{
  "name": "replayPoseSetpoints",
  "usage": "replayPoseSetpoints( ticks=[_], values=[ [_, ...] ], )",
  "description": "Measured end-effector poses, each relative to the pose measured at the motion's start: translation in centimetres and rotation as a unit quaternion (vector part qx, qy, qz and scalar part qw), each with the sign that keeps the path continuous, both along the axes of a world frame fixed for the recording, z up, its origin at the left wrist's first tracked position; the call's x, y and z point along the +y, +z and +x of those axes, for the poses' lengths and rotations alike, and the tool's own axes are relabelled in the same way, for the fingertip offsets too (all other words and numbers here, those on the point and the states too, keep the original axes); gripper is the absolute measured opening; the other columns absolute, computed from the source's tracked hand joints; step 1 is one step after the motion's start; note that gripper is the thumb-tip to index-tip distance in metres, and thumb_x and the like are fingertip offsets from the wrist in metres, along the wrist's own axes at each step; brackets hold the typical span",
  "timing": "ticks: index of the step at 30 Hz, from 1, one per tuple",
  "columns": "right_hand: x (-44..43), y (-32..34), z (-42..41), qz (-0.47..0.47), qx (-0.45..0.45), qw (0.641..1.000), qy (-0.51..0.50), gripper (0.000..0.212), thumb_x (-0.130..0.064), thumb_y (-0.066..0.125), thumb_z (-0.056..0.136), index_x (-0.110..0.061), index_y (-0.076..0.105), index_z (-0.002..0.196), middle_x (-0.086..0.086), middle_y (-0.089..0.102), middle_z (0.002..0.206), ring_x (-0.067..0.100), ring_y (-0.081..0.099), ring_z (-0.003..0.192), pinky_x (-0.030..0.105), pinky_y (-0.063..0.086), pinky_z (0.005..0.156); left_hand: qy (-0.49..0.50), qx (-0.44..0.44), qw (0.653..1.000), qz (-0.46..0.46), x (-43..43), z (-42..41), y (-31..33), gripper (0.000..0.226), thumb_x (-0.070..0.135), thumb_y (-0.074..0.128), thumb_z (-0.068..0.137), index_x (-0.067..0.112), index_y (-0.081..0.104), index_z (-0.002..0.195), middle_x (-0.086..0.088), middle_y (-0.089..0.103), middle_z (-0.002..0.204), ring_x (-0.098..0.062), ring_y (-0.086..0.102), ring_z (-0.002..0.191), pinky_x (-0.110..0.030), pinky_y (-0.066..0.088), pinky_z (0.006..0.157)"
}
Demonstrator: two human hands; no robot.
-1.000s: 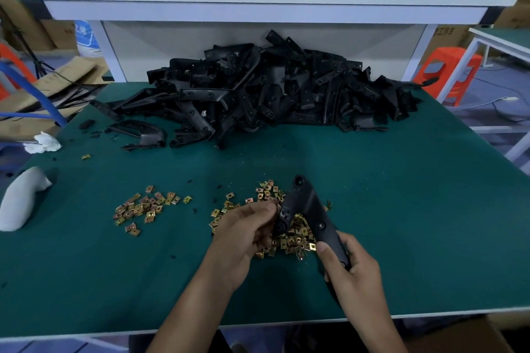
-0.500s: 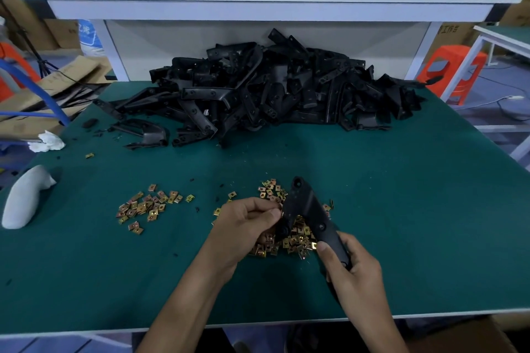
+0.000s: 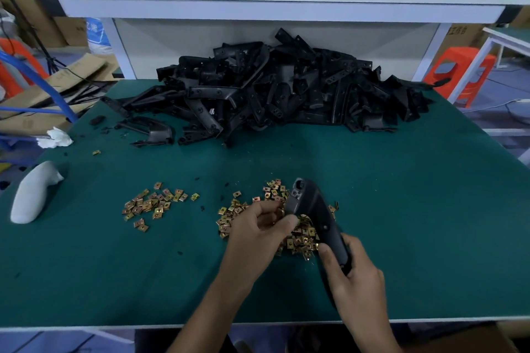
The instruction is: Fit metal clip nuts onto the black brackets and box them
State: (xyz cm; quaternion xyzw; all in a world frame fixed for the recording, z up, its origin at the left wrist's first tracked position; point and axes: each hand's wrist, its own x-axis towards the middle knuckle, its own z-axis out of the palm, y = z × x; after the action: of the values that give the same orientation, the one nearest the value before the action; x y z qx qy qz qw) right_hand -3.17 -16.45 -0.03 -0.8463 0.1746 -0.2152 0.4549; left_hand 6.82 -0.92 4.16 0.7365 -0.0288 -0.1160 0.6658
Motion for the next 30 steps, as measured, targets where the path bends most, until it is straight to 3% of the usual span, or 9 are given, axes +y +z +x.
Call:
replayPoseSetpoints(
  ticks=[2, 4, 7, 10, 14, 24, 26, 30],
  values=[
    [0.1, 0.2, -0.1, -0.002, 0.000, 1.000, -0.002, 0.029, -0.065, 0.054, 0.083, -0.042, 0.058, 0.099, -0.009, 0.066, 0.071, 0.011, 0.061, 0.059, 0.034, 0.049, 0.057, 0.011, -0.034, 0.996, 0.076, -0.4, -0.3, -0.3, 0.040, 0.052, 0.081, 0.070, 0.042, 0.063, 0.105, 0.023, 0.070, 0.099, 0.014, 0.061, 0.097, -0.013, 0.049, 0.079],
    [0.1, 0.3, -0.2, -0.005, -0.003, 1.000, -0.005, 0.025, -0.064, 0.055, 0.084, -0.044, 0.058, 0.098, -0.008, 0.066, 0.070, 0.011, 0.061, 0.057, 0.032, 0.049, 0.057, 0.033, -0.067, 0.989, 0.129, -0.8, -0.5, -0.5, 0.036, 0.054, 0.080, 0.070, 0.050, 0.059, 0.099, 0.026, 0.065, 0.103, 0.015, 0.056, 0.100, -0.015, 0.045, 0.081],
    [0.2, 0.4, -0.2, -0.002, -0.004, 1.000, -0.007, 0.026, -0.063, 0.054, 0.083, -0.041, 0.058, 0.097, -0.007, 0.064, 0.068, 0.012, 0.060, 0.056, 0.032, 0.048, 0.056, 0.052, -0.086, 0.988, 0.121, -1.1, -0.5, -0.5, 0.031, 0.049, 0.082, 0.074, 0.051, 0.060, 0.096, 0.028, 0.066, 0.103, 0.012, 0.058, 0.100, -0.016, 0.045, 0.081],
    [0.1, 0.4, -0.1, -0.003, -0.004, 1.000, -0.005, 0.030, -0.063, 0.054, 0.083, -0.038, 0.059, 0.098, -0.006, 0.063, 0.066, 0.012, 0.059, 0.055, 0.034, 0.048, 0.056, 0.045, -0.105, 0.985, 0.129, -1.0, -0.6, -0.5, 0.036, 0.047, 0.080, 0.077, 0.047, 0.064, 0.109, 0.028, 0.067, 0.103, 0.013, 0.058, 0.100, -0.018, 0.049, 0.085],
    [0.0, 0.2, 0.0, -0.006, -0.004, 1.000, 0.000, 0.027, -0.064, 0.055, 0.084, -0.040, 0.059, 0.096, -0.007, 0.064, 0.067, 0.011, 0.059, 0.056, 0.030, 0.047, 0.055, 0.040, -0.136, 0.976, 0.164, -0.7, -0.9, -0.1, 0.053, 0.054, 0.075, 0.077, 0.058, 0.049, 0.123, 0.030, 0.061, 0.106, 0.010, 0.053, 0.106, -0.023, 0.046, 0.084],
    [-0.3, -0.3, 0.1, -0.001, 0.007, 1.000, 0.009, 0.029, -0.067, 0.055, 0.085, -0.042, 0.057, 0.099, -0.004, 0.063, 0.068, 0.012, 0.058, 0.055, 0.035, 0.048, 0.055, 0.030, -0.193, 0.967, 0.166, -0.8, -0.8, 0.3, 0.042, 0.041, 0.078, 0.081, 0.055, 0.053, 0.111, 0.024, 0.064, 0.087, 0.003, 0.060, 0.094, -0.043, 0.050, 0.090],
    [-0.4, -0.3, 0.0, -0.003, 0.007, 1.000, 0.008, 0.028, -0.067, 0.054, 0.085, -0.043, 0.057, 0.098, -0.005, 0.063, 0.069, 0.012, 0.058, 0.056, 0.032, 0.047, 0.054, 0.020, -0.198, 0.966, 0.164, -0.8, -0.6, 0.0, 0.040, 0.041, 0.078, 0.081, 0.055, 0.054, 0.110, 0.022, 0.065, 0.088, 0.003, 0.060, 0.092, -0.037, 0.051, 0.089],
    [-0.4, -0.3, 0.0, 0.020, -0.005, 1.000, 0.003, 0.026, -0.065, 0.056, 0.084, -0.045, 0.059, 0.099, -0.003, 0.064, 0.068, 0.011, 0.059, 0.057, 0.031, 0.047, 0.054, -0.035, -0.195, 0.963, 0.184, 0.0, 0.3, -0.2, 0.033, 0.057, 0.068, 0.085, 0.053, 0.056, 0.115, 0.034, 0.063, 0.099, 0.014, 0.056, 0.101, -0.007, 0.041, 0.080]
  ],
)
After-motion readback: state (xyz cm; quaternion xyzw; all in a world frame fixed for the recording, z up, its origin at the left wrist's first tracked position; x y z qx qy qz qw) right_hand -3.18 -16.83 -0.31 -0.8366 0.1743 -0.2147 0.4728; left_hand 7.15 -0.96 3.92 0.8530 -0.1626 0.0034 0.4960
